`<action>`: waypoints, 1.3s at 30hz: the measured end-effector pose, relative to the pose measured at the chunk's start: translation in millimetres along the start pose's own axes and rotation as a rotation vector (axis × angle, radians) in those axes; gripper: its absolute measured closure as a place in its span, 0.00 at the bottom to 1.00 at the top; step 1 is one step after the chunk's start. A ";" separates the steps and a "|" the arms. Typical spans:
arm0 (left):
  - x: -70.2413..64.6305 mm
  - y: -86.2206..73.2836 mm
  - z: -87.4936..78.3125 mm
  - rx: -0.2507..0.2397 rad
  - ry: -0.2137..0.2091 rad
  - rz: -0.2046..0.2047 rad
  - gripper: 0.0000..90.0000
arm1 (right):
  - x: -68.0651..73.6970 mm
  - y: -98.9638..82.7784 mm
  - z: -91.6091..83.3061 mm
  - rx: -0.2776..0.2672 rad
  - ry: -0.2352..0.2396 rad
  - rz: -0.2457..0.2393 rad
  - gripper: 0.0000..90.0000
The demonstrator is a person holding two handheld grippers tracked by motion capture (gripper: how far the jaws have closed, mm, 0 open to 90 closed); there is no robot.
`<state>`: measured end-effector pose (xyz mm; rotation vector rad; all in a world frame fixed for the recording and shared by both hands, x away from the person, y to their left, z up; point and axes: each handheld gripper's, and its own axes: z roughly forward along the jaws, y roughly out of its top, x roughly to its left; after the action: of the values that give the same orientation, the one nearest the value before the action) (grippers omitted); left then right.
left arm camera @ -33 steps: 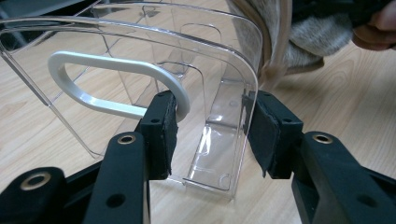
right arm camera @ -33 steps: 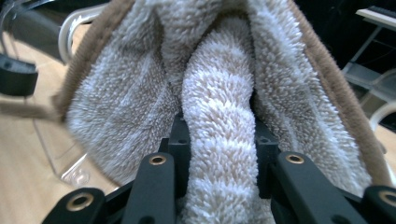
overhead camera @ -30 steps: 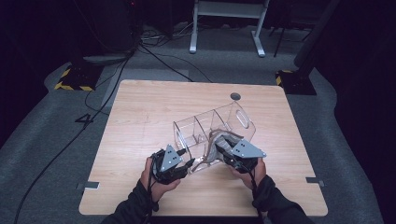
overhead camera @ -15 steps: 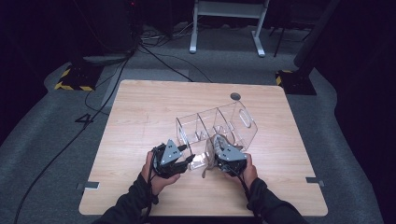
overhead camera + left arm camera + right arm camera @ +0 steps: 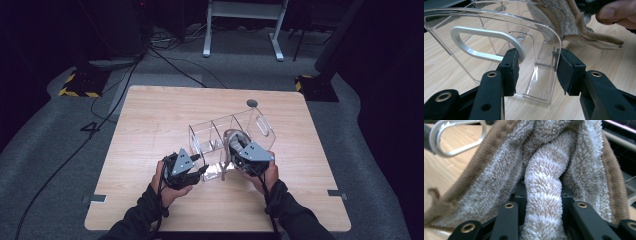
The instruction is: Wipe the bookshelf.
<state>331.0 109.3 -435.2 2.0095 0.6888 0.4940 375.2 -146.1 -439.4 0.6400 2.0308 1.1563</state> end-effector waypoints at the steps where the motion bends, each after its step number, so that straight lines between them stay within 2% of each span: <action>1: 0.2 -0.1 0.4 -0.002 0.001 -0.002 0.60 | -0.8 1.2 -0.4 -0.005 -0.007 -0.007 0.77; 6: 0.4 -0.7 0.6 -0.001 0.001 -0.010 0.60 | -2.6 4.4 -3.1 -0.025 -0.003 0.004 0.78; 8: -0.1 -0.3 0.7 0.001 0.004 -0.003 0.60 | 0.7 0.5 1.3 0.006 0.018 -0.011 0.77; 11: -1.5 -1.0 1.1 -0.003 0.013 0.000 0.60 | 6.3 -11.0 8.3 0.039 0.028 -0.003 0.77; 14: -1.2 -1.3 1.2 -0.006 0.010 0.001 0.60 | 14.4 -26.5 14.9 0.059 0.022 -0.023 0.78; 17: 0.7 -1.9 0.7 -0.004 0.009 0.000 0.61 | 21.8 -39.7 23.4 0.090 0.031 -0.012 0.78; 20: 1.6 -2.3 0.6 -0.004 0.006 0.001 0.60 | 21.6 -42.7 24.5 0.092 0.041 0.006 0.78; 22: 2.0 -2.5 0.9 0.003 0.002 0.001 0.60 | 23.9 -43.2 23.8 0.097 0.032 -0.010 0.78; 26: 4.4 -3.3 1.9 0.014 -0.007 -0.005 0.59 | 20.4 -39.8 23.0 0.115 0.047 -0.022 0.78; 29: 4.8 -3.5 2.4 0.012 -0.003 -0.008 0.59 | 14.4 -29.6 16.1 0.084 0.043 -0.009 0.78; 33: 6.2 -3.8 2.6 0.016 -0.003 -0.009 0.60 | 4.8 -9.5 0.3 0.001 0.015 -0.005 0.78; 34: 6.2 -3.8 2.6 0.016 -0.003 -0.009 0.60 | 4.8 -9.5 0.3 0.001 0.015 -0.005 0.78; 36: 6.4 -3.9 2.7 0.015 -0.001 -0.010 0.60 | -2.3 2.6 -11.2 -0.061 -0.012 -0.002 0.77; 39: 6.7 -4.4 2.8 0.013 -0.002 -0.011 0.60 | -4.5 10.6 -18.6 -0.094 -0.020 -0.005 0.77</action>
<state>336.5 113.7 -439.9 2.0170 0.7028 0.4826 364.5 -154.0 -422.0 0.5977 1.9475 1.2297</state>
